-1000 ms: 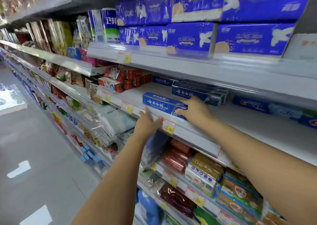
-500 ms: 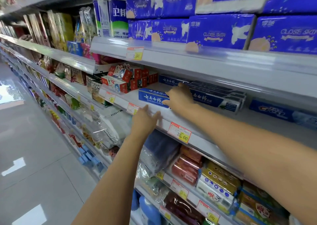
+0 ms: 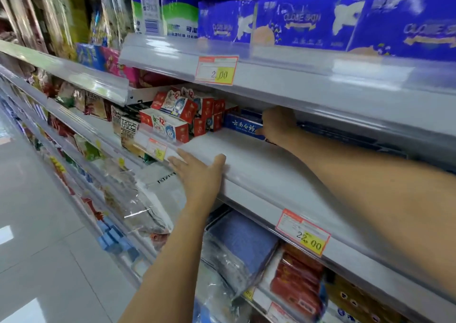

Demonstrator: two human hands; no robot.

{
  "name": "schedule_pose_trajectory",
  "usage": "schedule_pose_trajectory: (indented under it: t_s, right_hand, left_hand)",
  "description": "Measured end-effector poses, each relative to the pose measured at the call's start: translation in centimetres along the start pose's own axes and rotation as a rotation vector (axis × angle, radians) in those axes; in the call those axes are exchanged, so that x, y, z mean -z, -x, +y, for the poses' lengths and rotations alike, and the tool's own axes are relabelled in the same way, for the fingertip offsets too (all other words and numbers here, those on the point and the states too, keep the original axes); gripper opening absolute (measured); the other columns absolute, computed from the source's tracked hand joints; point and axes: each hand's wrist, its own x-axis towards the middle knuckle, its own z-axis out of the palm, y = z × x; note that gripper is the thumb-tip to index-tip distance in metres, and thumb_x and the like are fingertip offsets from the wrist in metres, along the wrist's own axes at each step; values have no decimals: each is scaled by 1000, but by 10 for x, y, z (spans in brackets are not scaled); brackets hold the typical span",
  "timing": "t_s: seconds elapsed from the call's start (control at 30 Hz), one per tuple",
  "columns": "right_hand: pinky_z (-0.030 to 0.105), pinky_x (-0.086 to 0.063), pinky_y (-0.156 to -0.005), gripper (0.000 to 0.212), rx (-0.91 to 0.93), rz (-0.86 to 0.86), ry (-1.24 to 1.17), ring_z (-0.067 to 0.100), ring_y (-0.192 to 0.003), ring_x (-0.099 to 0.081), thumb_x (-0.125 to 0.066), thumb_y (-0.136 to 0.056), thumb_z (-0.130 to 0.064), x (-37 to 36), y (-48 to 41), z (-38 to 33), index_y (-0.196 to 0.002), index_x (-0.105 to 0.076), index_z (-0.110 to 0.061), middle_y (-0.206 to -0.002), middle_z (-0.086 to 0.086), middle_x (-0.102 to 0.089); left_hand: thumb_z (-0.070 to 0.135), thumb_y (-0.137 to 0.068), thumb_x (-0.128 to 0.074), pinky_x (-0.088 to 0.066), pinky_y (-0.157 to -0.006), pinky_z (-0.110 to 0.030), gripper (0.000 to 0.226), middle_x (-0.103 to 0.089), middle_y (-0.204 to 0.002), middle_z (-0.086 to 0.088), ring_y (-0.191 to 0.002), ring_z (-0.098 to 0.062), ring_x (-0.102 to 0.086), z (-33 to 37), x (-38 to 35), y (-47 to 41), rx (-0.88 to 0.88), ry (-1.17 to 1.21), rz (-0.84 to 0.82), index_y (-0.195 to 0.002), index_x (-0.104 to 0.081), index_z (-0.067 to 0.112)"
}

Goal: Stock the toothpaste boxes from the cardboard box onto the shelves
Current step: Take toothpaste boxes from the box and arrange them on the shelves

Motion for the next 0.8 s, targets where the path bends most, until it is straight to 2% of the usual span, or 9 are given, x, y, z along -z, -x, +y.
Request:
schedule_pose_trajectory:
  t_s: [0.07,0.1,0.2,0.37,0.5,0.6,0.67,0.73,0.8]
  right_hand:
    - [28,-41,-59,29,-28,-19,-21,22,-71,-51,-67,-88,-26,-1,-6,4,-81,-46,-7,-77,5,-49]
    - [27,-35,-56,28,-41,-31,-37,20,-66,-46,-67,-88,-24,-2,-8,6,-81,-45,-8,-75,5,-46]
    - [28,-33,-66,31,-22,-59,-59,22,-75,-44,-68,-87,-28,-3,-10,14,-87,-44,-8,-86,11,-51]
    - [29,-34,-69,28,-31,-34,-28,24,-77,-47,-69,-86,-26,-7,-6,26,-81,-49,-6,-82,11,-51]
    - [35,-43,-84,40,-76,-23,-16,35,-104,-56,-68,-86,-29,-12,-5,24,-113,-53,-4,-112,16,-58]
    - [37,-46,-87,31,-103,-13,42,36,-104,-57,-64,-89,-21,-10,-3,20,-113,-56,-3,-113,17,-59]
    - [37,-49,-86,19,-114,-13,94,35,-101,-59,-56,-91,-8,-9,2,16,-109,-59,-2,-111,17,-62]
    - [36,-48,-83,20,-124,-40,122,33,-102,-60,-49,-90,4,-8,10,10,-106,-62,0,-110,18,-63]
    - [37,-48,-85,24,-108,-43,133,34,-103,-60,-47,-89,6,-8,19,6,-108,-62,2,-112,19,-63]
  left_hand:
    - [36,-88,-59,5,-117,-43,99,20,-154,-25,-143,-33,19,1,1,-1,5,-4,-9,-148,11,0]
    - [36,-88,-58,5,-117,-43,99,20,-153,-25,-143,-33,20,2,1,-1,5,-5,-14,-148,11,0]
    - [35,-88,-58,3,-116,-44,98,22,-153,-25,-143,-34,20,5,5,-1,10,-8,-44,-148,11,0]
    - [32,-89,-58,-6,-118,-47,94,18,-154,-25,-145,-35,13,9,13,-3,12,-16,-97,-149,8,0]
    - [34,-90,-58,-6,-119,-46,94,16,-155,-25,-145,-34,12,7,18,-2,0,-24,-118,-149,8,1]
    - [40,-90,-59,-4,-117,-45,98,16,-155,-25,-145,-33,13,8,16,-1,4,-34,-113,-149,8,1]
    - [42,-89,-60,-4,-117,-44,100,15,-155,-24,-145,-34,13,8,14,0,12,-36,-95,-150,8,1]
    - [42,-89,-59,-4,-117,-43,100,15,-155,-24,-145,-34,12,8,12,2,21,-35,-87,-149,8,1]
    - [44,-90,-58,-4,-117,-42,99,13,-155,-25,-145,-34,11,11,14,5,31,-28,-92,-149,7,-1]
